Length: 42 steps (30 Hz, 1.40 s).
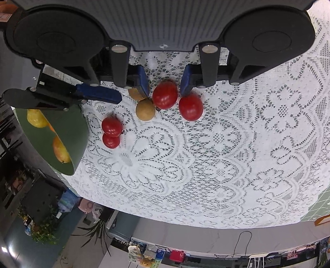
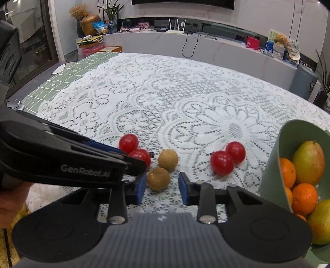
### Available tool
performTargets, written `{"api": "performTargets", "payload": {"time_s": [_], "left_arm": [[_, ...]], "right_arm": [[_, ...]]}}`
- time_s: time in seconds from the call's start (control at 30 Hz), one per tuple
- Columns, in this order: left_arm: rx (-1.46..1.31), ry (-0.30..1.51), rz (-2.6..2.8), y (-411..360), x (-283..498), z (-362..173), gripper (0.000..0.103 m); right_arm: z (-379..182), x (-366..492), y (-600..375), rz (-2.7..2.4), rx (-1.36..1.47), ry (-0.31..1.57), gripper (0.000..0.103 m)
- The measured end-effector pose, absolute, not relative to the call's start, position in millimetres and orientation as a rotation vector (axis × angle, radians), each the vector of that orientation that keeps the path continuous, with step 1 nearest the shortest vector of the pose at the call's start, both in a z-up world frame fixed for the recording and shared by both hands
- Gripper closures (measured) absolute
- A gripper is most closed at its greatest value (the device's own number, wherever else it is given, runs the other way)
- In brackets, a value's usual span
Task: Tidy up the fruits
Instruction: 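Grasp a brown kiwi with the right tool while the left tool grasps a red cherry tomato, then carry the kiwi in the right tool to the colander while the left tool carries the tomato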
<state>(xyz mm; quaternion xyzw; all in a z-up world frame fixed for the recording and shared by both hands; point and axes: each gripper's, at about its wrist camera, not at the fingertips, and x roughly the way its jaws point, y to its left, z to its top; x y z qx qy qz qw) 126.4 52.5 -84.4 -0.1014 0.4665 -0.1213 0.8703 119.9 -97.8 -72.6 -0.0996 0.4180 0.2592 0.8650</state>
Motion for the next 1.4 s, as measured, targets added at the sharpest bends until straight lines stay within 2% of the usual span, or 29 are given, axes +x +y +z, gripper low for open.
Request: {"api": "performTargets", "payload": {"time_s": [0.23, 0.5, 1.4], "left_arm": [[-0.197, 0.970, -0.243, 49, 129, -87, 0.070], [-0.183, 0.961, -0.248, 47, 129, -86, 0.073], [-0.285, 0.831, -0.231, 59, 94, -49, 0.074]], "right_arm": [[-80, 128, -96, 0.559, -0.165, 0.928, 0.080], [-79, 127, -96, 0.560, -0.167, 0.927, 0.081], [-46, 97, -130, 0.494, -0.106, 0.806, 0.081]]}}
